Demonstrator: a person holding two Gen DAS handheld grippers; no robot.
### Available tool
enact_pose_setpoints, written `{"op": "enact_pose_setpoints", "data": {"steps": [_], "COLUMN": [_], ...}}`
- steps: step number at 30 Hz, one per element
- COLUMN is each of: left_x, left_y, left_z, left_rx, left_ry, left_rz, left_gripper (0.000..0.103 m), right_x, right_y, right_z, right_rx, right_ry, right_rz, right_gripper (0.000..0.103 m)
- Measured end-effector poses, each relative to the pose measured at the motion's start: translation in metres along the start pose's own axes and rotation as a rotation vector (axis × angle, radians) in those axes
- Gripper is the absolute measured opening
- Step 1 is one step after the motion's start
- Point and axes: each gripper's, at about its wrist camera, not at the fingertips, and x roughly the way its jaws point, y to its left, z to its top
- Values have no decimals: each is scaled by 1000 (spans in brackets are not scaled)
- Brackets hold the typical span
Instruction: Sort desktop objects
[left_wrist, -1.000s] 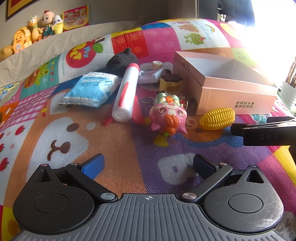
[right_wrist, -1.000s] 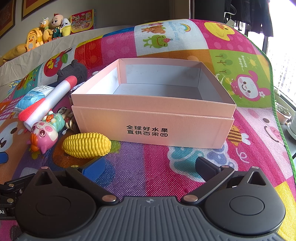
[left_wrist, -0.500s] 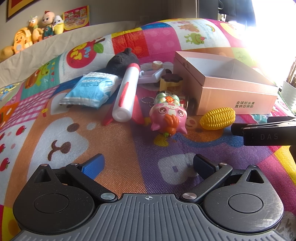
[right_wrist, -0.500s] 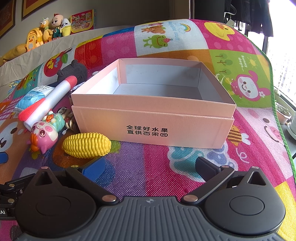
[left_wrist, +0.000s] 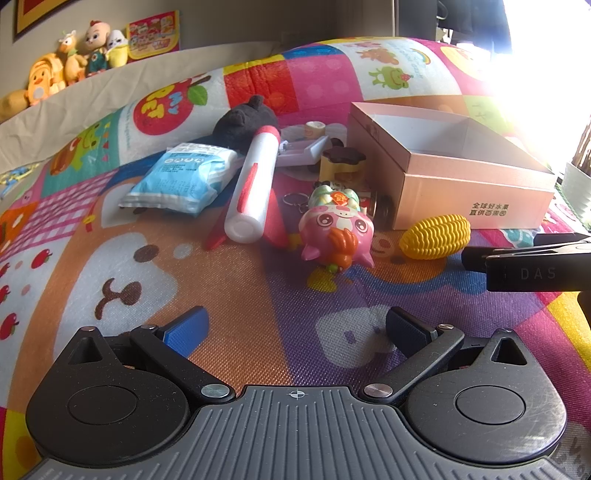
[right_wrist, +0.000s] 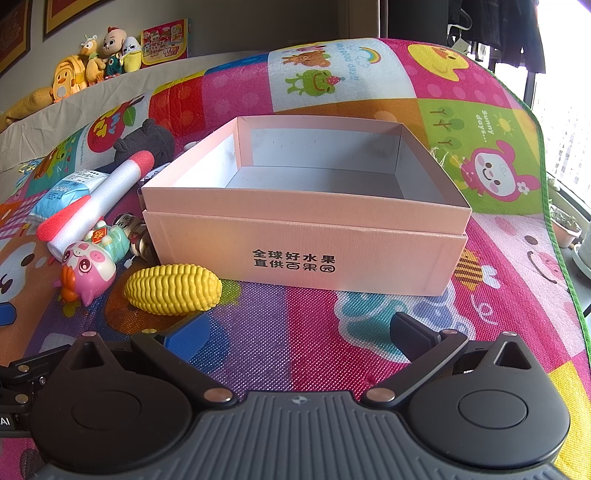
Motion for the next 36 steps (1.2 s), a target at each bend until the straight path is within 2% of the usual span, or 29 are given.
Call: {"op": "enact_pose_setpoints", "data": {"steps": [36], "left_x": [1], "left_y": [0], "left_z": [0], "left_rx": [-4], "left_ry": [1], "left_rz": [0], "left_gripper": [103], "right_x": [0], "right_y": [-1], "right_z": [1], "right_rx": [2], "right_ry": [0], "right_rz": [1], "right_gripper": [103]}}
